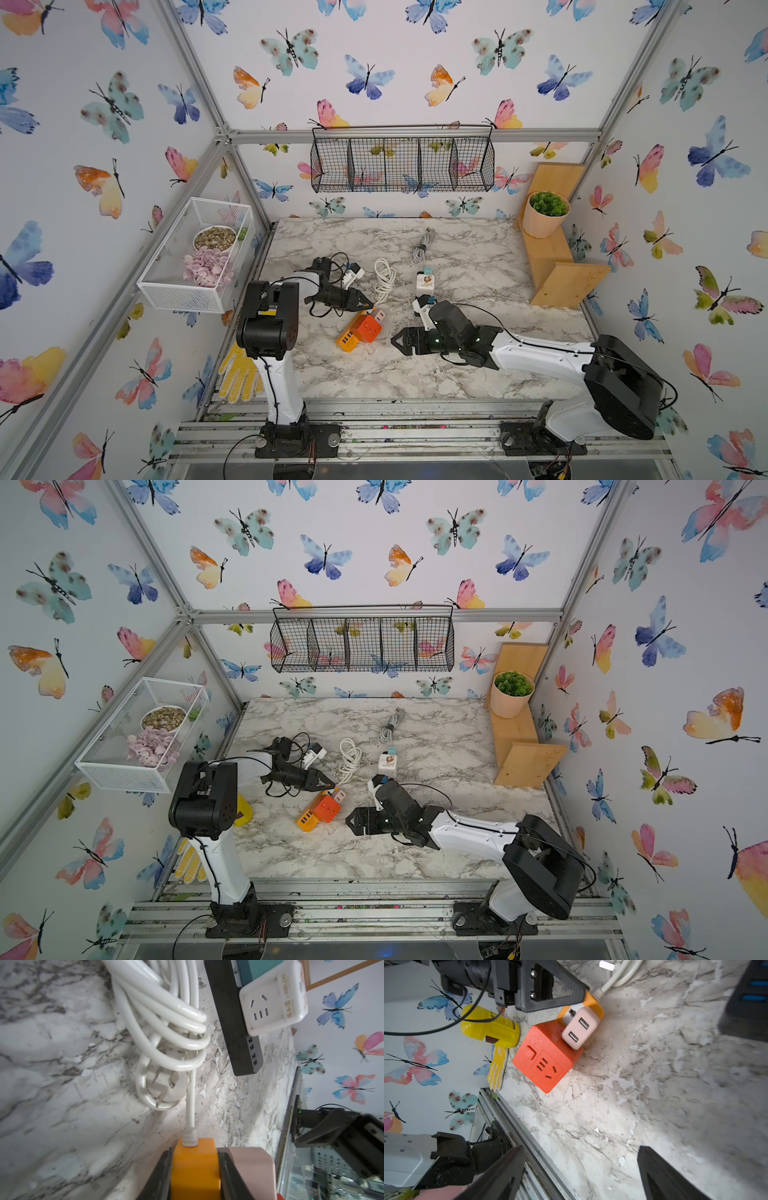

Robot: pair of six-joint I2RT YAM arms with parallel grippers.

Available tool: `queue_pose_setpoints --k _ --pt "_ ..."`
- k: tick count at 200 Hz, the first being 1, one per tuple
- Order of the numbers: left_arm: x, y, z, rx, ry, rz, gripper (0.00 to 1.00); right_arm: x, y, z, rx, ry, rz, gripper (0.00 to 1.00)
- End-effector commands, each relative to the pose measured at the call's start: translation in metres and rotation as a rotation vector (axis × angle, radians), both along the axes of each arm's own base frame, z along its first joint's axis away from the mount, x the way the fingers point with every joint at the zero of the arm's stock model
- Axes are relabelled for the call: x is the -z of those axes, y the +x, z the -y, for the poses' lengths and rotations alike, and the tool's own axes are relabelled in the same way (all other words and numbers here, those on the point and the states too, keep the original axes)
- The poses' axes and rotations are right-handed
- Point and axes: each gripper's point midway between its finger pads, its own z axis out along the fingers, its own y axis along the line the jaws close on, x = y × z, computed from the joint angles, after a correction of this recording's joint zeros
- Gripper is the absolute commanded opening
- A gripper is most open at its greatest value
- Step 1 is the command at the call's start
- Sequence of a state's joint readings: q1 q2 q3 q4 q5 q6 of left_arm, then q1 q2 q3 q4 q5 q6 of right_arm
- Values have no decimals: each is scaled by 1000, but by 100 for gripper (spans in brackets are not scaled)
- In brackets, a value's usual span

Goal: Pull the plug off the socket
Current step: Adjust the socket at the center of the board.

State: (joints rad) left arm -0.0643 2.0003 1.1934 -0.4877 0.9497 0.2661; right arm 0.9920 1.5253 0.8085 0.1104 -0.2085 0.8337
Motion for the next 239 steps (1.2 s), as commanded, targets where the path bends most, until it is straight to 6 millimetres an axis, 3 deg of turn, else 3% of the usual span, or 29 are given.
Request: queue_pose_setpoints --k 1,48,108,197,239 --pt "30 -17 -18 -49 20 -170 2 -10 3 -30 43 42 -25 91" --pt "35 -20 -25 -95 53 -146 0 -12 12 -65 137 79 -125 90" --pt "12 -10 -42 -161 181 11 0 4 18 -69 210 -6 -149 98" --pt "19 -18 -44 -169 187 9 0 8 28 -101 220 34 -186 93" --pt "17 -17 -43 -169 181 11 0 19 30 -109 233 13 -225 91"
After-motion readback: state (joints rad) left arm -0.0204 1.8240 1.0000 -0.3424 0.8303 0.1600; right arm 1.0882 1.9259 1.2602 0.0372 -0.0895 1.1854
